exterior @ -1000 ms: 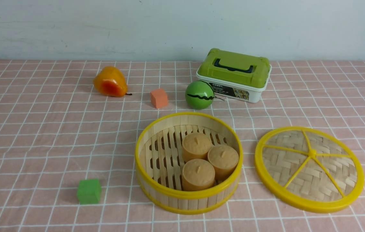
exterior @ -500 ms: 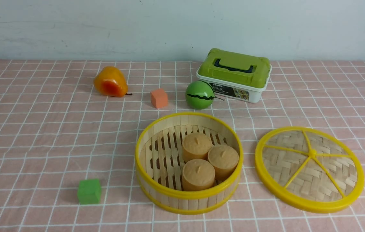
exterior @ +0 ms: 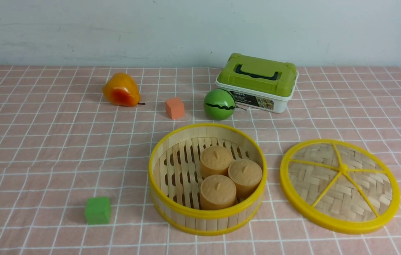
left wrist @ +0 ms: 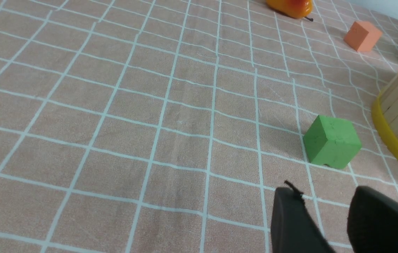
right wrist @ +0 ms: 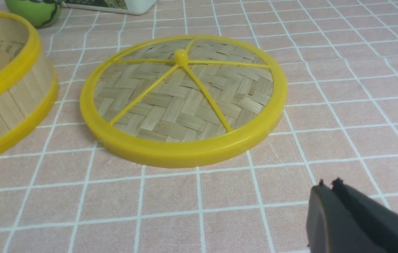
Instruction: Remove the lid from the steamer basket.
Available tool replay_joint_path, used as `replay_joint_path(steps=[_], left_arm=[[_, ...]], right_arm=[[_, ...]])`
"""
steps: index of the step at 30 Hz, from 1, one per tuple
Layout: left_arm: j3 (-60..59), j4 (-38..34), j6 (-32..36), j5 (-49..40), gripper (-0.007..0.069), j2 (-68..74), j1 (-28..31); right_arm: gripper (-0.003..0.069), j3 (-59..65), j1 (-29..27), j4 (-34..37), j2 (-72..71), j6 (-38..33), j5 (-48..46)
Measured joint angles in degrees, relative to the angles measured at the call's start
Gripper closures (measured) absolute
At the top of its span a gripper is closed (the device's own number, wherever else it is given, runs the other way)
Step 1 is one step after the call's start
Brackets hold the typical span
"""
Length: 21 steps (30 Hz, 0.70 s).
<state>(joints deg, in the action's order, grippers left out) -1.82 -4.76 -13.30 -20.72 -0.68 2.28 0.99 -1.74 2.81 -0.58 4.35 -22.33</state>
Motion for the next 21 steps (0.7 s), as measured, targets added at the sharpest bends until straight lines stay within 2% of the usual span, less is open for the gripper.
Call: replay_joint_path(steps=[21], left_arm=[[0.0,0.0,0.0,0.0,0.0386,0.0,0.0]], right_arm=[[0.0665,0.0,0.5,0.0,0.0,0.1,0.0]])
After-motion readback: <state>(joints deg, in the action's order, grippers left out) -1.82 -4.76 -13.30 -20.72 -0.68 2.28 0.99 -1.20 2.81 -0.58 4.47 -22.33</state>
